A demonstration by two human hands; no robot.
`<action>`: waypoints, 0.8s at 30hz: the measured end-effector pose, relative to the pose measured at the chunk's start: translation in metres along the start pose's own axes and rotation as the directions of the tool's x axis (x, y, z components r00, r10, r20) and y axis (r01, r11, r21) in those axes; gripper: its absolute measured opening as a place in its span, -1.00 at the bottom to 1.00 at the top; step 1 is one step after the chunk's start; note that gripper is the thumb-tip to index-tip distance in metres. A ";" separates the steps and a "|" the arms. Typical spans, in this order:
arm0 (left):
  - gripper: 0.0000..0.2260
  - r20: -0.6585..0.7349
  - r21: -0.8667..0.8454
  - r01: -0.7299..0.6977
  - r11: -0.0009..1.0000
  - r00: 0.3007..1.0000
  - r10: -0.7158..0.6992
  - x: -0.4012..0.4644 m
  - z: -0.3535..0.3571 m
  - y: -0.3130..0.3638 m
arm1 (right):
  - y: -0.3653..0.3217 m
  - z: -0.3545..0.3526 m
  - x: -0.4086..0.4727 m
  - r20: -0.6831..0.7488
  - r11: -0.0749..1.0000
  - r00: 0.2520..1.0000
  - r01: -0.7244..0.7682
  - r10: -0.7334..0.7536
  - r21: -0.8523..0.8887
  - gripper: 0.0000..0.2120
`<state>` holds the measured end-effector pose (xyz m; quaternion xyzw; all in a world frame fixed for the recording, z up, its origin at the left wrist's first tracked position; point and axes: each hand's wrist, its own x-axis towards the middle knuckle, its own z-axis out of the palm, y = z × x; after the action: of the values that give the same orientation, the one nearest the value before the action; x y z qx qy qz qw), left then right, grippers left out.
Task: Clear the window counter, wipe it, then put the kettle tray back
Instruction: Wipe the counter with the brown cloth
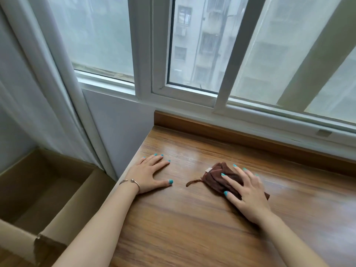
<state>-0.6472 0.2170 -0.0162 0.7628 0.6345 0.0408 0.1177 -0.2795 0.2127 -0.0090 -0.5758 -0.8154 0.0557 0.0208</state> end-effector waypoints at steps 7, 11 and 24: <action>-0.20 0.054 0.066 -0.020 0.998 0.998 0.016 0.058 -0.010 -0.025 | -0.031 0.000 0.062 0.128 0.995 0.987 0.103 -0.100 -0.018 -0.30; -0.30 0.031 0.100 -0.061 0.993 0.998 0.058 0.089 -0.016 -0.042 | -0.048 -0.002 0.112 0.098 0.992 0.988 0.123 -0.119 -0.034 -0.26; -0.25 -0.014 -0.381 -0.148 0.912 0.988 0.155 0.157 -0.021 -0.092 | -0.073 0.004 0.123 0.120 0.996 0.990 0.072 -0.078 0.050 -0.39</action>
<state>-0.7099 0.3885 -0.0304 0.7725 0.5525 0.1660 0.2654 -0.3898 0.3045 -0.0087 -0.5397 -0.8347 0.1084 -0.0141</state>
